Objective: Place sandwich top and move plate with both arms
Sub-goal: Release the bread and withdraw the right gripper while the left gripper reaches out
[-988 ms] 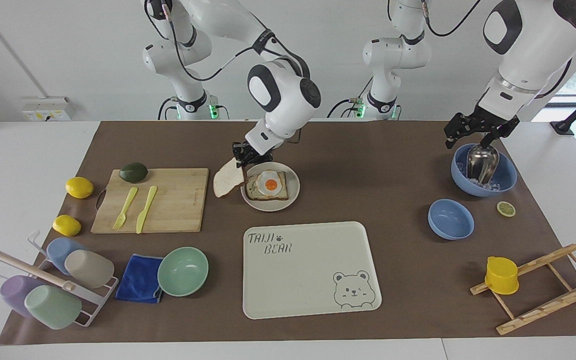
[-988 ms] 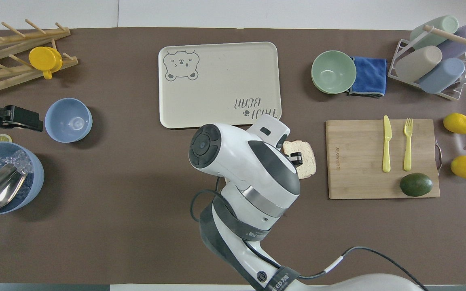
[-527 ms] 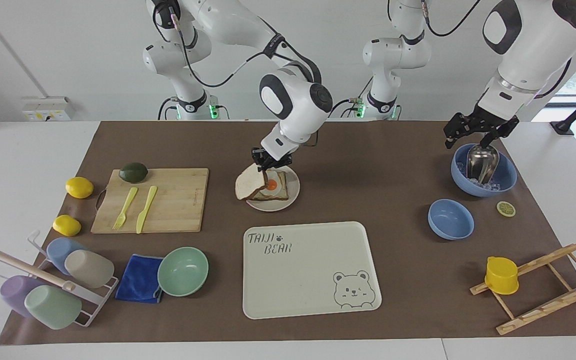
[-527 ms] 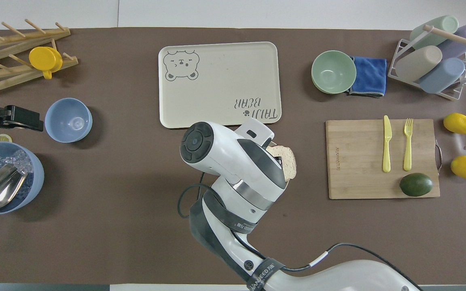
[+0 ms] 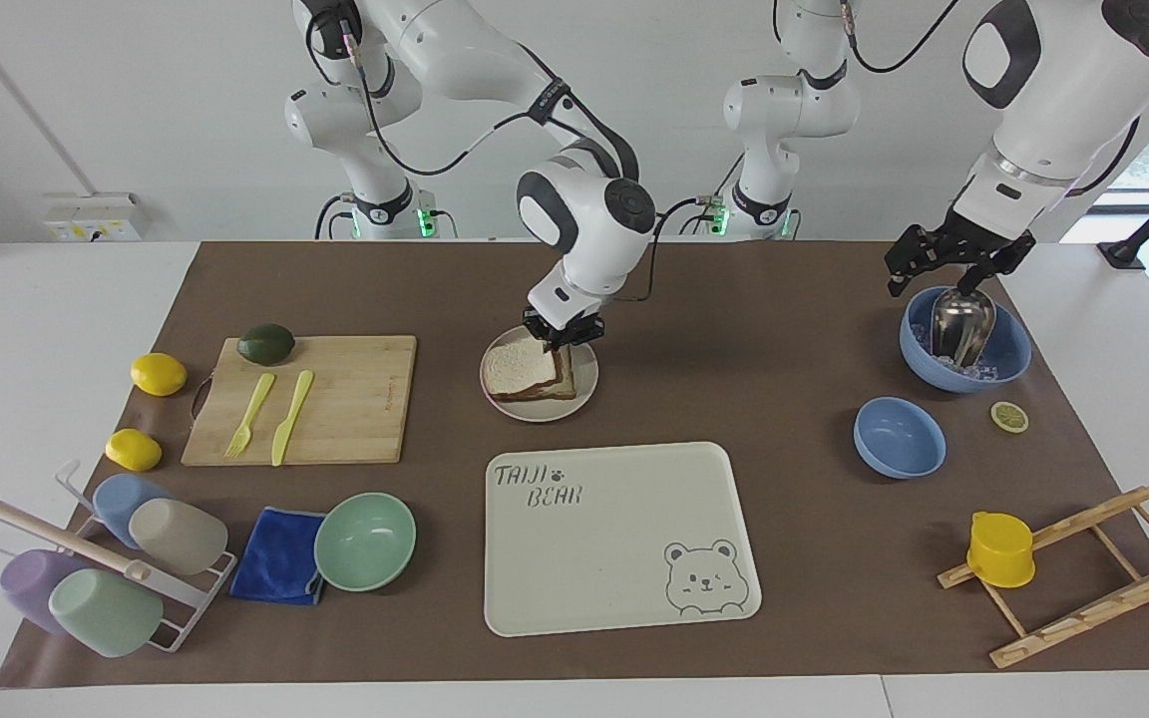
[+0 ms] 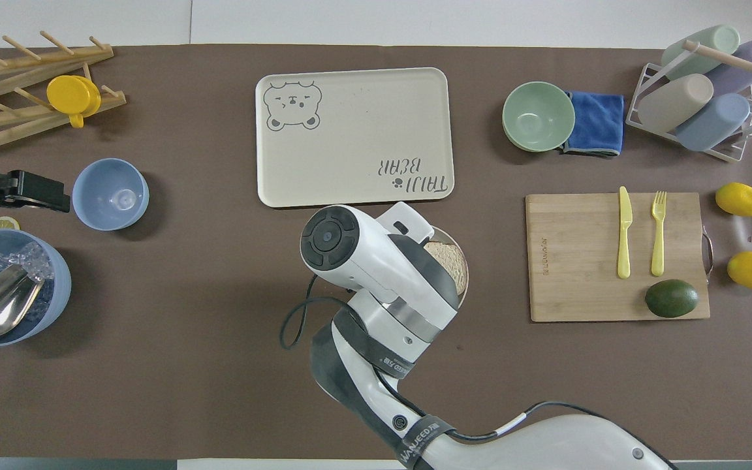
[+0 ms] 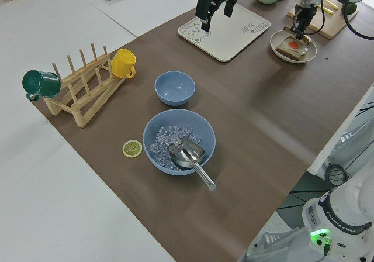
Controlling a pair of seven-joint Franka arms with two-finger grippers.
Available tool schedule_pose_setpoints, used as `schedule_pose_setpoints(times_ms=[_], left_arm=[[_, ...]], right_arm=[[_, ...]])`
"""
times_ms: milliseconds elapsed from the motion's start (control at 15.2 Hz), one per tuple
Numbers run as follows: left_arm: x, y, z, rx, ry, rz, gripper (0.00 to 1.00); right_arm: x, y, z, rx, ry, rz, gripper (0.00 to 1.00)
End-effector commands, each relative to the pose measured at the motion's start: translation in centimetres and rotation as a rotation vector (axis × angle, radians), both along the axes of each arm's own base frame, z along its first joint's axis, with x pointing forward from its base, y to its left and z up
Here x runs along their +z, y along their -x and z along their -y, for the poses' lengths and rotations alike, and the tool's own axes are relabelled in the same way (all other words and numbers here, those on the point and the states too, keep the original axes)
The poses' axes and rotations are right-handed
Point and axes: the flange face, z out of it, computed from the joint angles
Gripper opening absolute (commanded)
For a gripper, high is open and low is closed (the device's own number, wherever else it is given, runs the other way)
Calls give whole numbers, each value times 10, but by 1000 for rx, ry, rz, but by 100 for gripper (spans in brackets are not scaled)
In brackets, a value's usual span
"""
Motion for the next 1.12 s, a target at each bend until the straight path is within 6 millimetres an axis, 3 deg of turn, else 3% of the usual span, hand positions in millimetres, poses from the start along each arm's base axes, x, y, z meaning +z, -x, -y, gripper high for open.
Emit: schedule_pose_setpoints(times_ms=[0,132,198,461,527,593,725,857,922,1054], left_arm=[[5,7,-1,-9,-11,-1,100],[4,8,-2,-7,-9,-5,100],[3,8,-3,-6,-11,-4,100],[1,7,-5,-4,-11,-4,100],[2,8,-5,-3,-9,-2,100],[2,8,-5,-3,-9,0,100],[0,8,-5,0,-9,0,100],[-1,10,-3,16,-9,-3,100],[-4,12,2,17,-9,-4,100],[-13,14,4,15,-5,19,100]], right_arm=[[-1,6,7,-32,-33,13,0],[-7,10,5,-63,-71,2,0],[-7,10,3,-68,-87,6,5],[-5,7,2,-69,-103,20,62],[-4,5,3,-73,-106,22,70],[-2,2,3,-77,-110,25,71],[11,-8,5,-88,-128,46,73],[34,-26,16,-110,-148,70,81],[52,-35,26,-136,-170,69,86],[88,-56,69,-133,-230,61,100]])
